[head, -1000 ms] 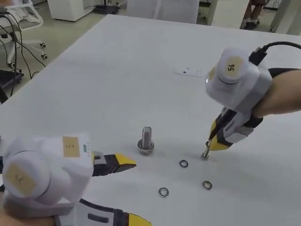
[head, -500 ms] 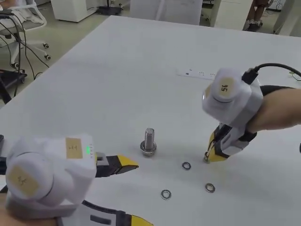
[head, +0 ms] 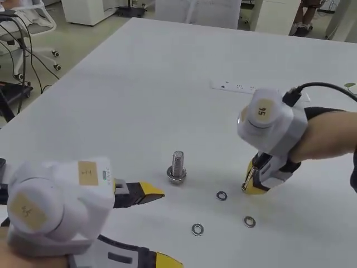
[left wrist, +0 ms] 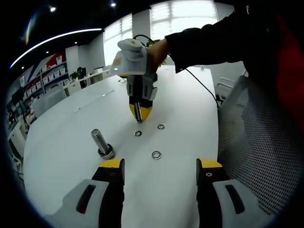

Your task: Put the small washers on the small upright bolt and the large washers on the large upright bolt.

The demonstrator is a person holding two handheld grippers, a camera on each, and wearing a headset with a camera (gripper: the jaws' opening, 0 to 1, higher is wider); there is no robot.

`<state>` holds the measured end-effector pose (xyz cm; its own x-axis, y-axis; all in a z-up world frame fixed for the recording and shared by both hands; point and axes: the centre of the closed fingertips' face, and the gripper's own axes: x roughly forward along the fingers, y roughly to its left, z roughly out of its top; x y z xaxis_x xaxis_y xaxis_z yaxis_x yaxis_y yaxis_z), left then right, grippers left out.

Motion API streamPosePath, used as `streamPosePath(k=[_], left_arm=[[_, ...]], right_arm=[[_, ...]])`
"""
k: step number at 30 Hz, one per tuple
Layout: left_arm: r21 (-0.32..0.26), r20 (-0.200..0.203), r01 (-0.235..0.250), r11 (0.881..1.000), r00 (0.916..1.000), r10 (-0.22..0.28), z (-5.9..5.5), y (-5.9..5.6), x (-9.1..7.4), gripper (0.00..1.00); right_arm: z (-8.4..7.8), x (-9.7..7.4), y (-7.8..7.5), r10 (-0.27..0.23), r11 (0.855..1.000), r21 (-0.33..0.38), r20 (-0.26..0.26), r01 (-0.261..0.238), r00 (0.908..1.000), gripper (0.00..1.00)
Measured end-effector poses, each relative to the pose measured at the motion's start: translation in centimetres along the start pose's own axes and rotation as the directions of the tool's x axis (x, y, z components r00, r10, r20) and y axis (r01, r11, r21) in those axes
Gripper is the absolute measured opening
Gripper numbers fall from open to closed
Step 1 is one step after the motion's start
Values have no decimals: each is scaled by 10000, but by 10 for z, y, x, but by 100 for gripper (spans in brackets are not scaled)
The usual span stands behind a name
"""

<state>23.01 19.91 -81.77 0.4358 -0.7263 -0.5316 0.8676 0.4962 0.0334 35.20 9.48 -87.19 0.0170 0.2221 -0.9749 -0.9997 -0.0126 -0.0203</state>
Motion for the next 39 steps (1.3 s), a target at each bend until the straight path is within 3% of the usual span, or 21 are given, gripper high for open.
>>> streamPosePath(k=[12, 19, 29, 39], left_arm=[[40, 8, 41, 10000, 10000, -41, 2, -1, 1, 60], [72, 33, 54, 10000, 10000, -54, 2, -1, 1, 60], [129, 33, 111, 9999, 9999, -111, 3, -2, 2, 60], [155, 76, 51, 9999, 10000, -52, 4, -2, 1, 60]], right_arm=[[-3, -14, 1, -202, 9994, 287, 251, 195, 9995, 19], [-13, -18, 3, -239, 9980, 587, 251, 224, 9994, 19], [-19, -22, 23, -106, 9966, 815, 399, 73, 9991, 19], [-5, -24, 39, 265, 9963, 792, 778, -327, 9966, 19]])
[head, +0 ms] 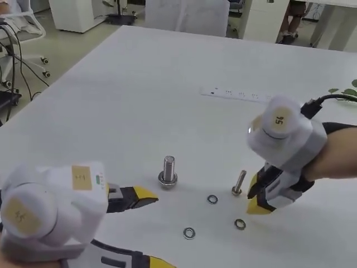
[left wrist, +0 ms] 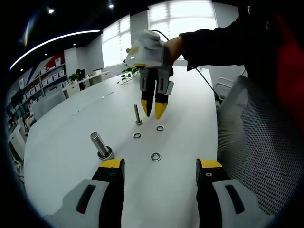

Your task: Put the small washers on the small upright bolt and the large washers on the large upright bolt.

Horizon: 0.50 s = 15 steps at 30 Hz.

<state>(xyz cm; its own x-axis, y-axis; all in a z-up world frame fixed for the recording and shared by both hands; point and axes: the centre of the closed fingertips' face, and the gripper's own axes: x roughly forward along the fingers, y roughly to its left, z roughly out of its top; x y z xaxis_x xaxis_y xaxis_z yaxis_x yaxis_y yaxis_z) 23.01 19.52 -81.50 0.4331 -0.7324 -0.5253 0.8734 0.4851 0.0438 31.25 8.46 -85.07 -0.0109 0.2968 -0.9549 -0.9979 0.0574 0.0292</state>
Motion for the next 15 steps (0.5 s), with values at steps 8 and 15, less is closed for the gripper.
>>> streamPosePath(k=[8, 15], left_arm=[[-7, 108, -97, 10000, 9999, 97, 2, 1, -2, 60], [0, 178, -136, 9999, 9997, 136, 4, 2, -3, 60]], right_arm=[[16, 4, 10, 128, 9992, -371, 68, -126, 9999, 19], [34, 9, 13, 103, 9979, -642, 154, -93, 9998, 19]])
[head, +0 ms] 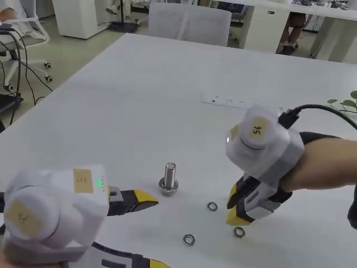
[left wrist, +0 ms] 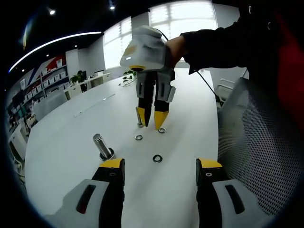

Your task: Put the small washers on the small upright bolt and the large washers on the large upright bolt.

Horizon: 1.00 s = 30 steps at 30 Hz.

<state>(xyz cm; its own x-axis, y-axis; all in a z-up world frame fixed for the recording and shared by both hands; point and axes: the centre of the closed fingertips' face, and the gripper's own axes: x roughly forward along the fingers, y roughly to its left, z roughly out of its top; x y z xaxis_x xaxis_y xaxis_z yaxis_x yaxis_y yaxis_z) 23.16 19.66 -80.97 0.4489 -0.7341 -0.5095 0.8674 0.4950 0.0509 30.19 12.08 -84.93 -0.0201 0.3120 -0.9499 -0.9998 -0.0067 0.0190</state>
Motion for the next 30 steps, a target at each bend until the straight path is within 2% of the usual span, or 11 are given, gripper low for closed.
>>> streamPosePath(k=[9, 10, 13, 20, 30], left_arm=[[1, 69, -37, 10000, 10000, 37, 2, 2, -1, 60], [2, 76, -51, 10000, 10000, 51, 2, 2, -1, 60], [-11, 99, -74, 10000, 9999, 75, 2, 3, -1, 60], [-15, 117, -105, 9999, 9999, 105, 3, 6, -2, 60], [-45, 115, -142, 9999, 9998, 143, 4, 8, -1, 60]], right_arm=[[12, 11, -12, -702, 9971, 301, -88, 704, 9975, 18], [12, 13, -18, -1025, 9943, 279, -189, 1030, 9946, 18], [13, 16, -21, -1050, 9925, 611, -158, 1057, 9944, 18], [12, 21, -29, -1295, 9879, 839, -199, 1307, 9914, 19], [10, 26, -33, -1191, 9867, 1088, -193, 1205, 9927, 19]])
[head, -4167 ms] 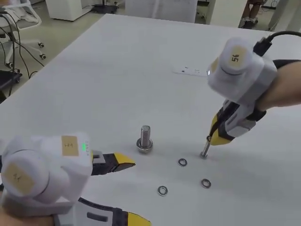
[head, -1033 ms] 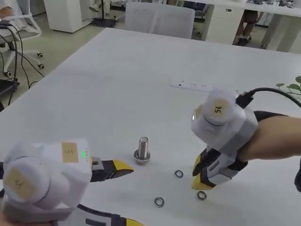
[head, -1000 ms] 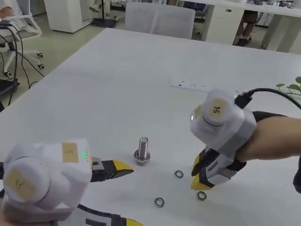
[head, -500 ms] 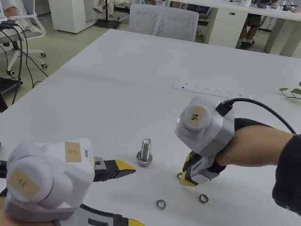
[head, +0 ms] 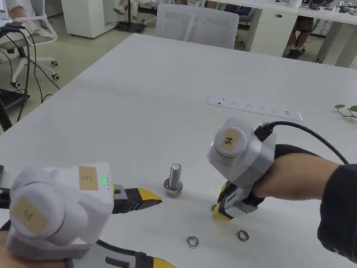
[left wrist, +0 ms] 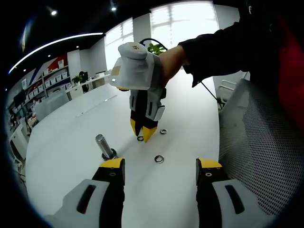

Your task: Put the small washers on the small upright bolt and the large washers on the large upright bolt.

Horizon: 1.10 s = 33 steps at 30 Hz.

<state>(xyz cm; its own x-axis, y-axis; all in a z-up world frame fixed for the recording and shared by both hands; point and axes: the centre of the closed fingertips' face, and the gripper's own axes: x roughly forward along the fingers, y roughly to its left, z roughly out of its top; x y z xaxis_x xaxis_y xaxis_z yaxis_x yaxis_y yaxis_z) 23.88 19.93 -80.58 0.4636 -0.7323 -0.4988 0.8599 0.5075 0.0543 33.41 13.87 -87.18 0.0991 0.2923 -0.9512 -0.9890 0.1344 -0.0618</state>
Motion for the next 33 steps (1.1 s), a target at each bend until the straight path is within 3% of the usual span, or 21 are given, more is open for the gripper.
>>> streamPosePath(k=[20, 23, 25, 33], left_arm=[[23, -12, 25, 10000, 10000, -25, 1, -1, 2, 59], [26, -9, 23, 10000, 10000, -23, 1, -1, 2, 59], [34, -5, 25, 10000, 10000, -25, 1, -1, 2, 59], [38, -19, 21, 10000, 10000, -20, 0, -1, 1, 59]], right_arm=[[0, 1, -4, 274, 9942, 1042, -84, -264, 9996, 16], [0, 1, -2, 182, 9953, 959, -206, -161, 9996, 16], [0, 0, -1, -20, 9993, 362, -386, 34, 9993, 16], [-3, -1, 11, 273, 9996, 68, -558, -269, 9981, 15]])
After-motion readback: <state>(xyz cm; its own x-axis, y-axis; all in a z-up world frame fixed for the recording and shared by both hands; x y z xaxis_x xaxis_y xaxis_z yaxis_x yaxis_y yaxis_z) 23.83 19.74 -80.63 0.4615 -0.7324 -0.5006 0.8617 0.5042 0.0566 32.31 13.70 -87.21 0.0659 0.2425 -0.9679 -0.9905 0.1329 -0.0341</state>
